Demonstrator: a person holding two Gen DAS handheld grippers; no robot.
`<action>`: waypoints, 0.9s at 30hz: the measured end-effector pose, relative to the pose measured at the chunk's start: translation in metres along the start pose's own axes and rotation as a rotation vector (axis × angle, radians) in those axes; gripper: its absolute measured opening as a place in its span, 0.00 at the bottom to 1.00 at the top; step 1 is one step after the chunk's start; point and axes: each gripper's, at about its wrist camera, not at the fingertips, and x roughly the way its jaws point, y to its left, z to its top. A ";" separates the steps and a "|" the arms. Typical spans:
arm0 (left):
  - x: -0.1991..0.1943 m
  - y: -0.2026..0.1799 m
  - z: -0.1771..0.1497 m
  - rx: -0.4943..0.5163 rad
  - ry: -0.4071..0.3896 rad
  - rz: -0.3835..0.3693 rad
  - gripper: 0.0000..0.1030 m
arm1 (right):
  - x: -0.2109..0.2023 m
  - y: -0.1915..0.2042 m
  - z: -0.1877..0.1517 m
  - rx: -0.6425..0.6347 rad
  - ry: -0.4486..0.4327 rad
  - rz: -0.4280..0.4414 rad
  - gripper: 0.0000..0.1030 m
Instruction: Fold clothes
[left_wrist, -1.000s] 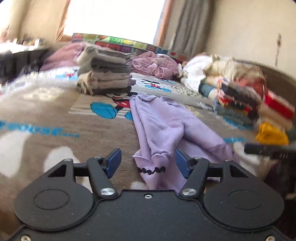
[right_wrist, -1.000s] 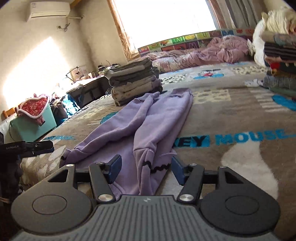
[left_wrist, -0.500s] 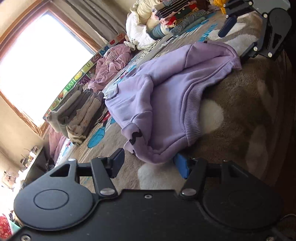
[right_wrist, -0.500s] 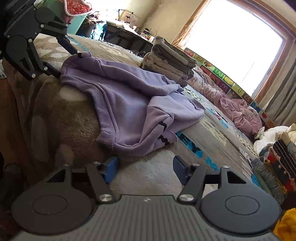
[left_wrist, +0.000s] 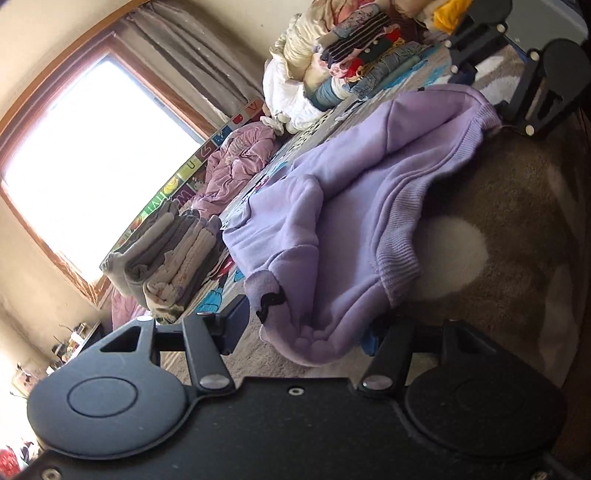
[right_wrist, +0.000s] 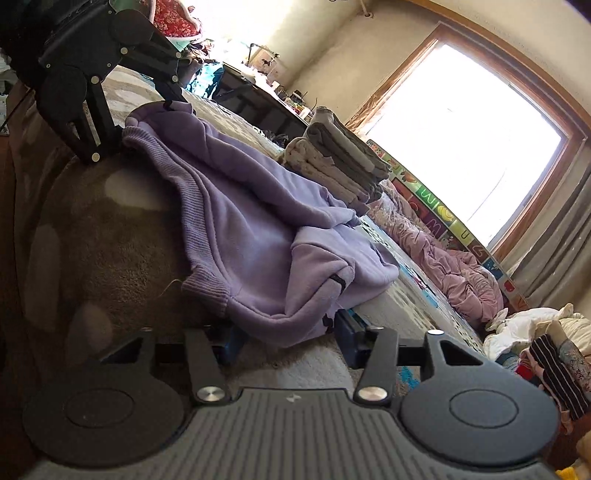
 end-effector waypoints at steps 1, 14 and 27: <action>0.000 0.001 0.001 -0.007 0.004 -0.002 0.59 | -0.001 -0.001 0.001 0.003 -0.004 0.001 0.37; -0.023 -0.006 0.033 -0.209 0.022 -0.077 0.21 | -0.015 -0.011 0.012 0.042 -0.059 0.020 0.23; -0.051 -0.025 0.044 -0.042 0.026 -0.099 0.53 | -0.071 -0.028 0.002 0.025 -0.022 -0.015 0.35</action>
